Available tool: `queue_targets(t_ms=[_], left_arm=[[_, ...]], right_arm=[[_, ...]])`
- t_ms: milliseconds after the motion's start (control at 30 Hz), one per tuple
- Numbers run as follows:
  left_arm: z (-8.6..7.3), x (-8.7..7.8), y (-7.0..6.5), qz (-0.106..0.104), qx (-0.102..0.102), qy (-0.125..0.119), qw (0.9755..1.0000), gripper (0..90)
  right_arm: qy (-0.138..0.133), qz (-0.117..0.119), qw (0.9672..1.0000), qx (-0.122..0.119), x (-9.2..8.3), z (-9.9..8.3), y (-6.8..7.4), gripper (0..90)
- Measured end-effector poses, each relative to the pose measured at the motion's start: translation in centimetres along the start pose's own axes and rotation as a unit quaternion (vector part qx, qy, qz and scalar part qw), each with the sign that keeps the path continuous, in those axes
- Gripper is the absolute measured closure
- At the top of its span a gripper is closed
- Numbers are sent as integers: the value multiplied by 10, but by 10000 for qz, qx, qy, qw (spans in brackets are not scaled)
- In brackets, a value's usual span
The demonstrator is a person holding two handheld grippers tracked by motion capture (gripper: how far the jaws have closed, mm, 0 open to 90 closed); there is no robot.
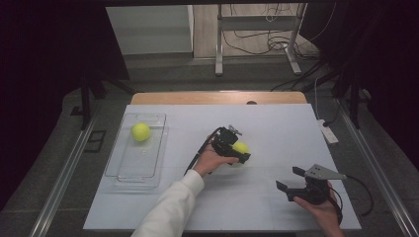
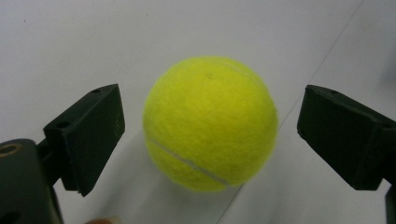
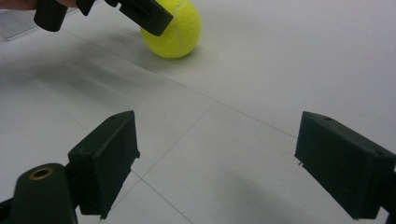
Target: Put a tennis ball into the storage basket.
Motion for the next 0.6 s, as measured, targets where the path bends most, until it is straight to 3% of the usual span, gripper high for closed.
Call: queue_targets(t_ms=[400,600], left_arm=[[-4,14,5,28,-159,156,9997,108],[-5,16,3,5,-112,161,9998,259]], right_arm=[[4,-5,10000,-3,0,0,0,132],[9,-10,10000,1,0,0,0,132]])
Point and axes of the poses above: each handheld gripper's, and its own axes: x roughly forward along the jaws, z roughly out of its top, y roughly to its left, the point moved 3 cm from there along x, roughly forward along the jaws, and after that the axes turned 14 degrees about -z, right-handed, at the moved point
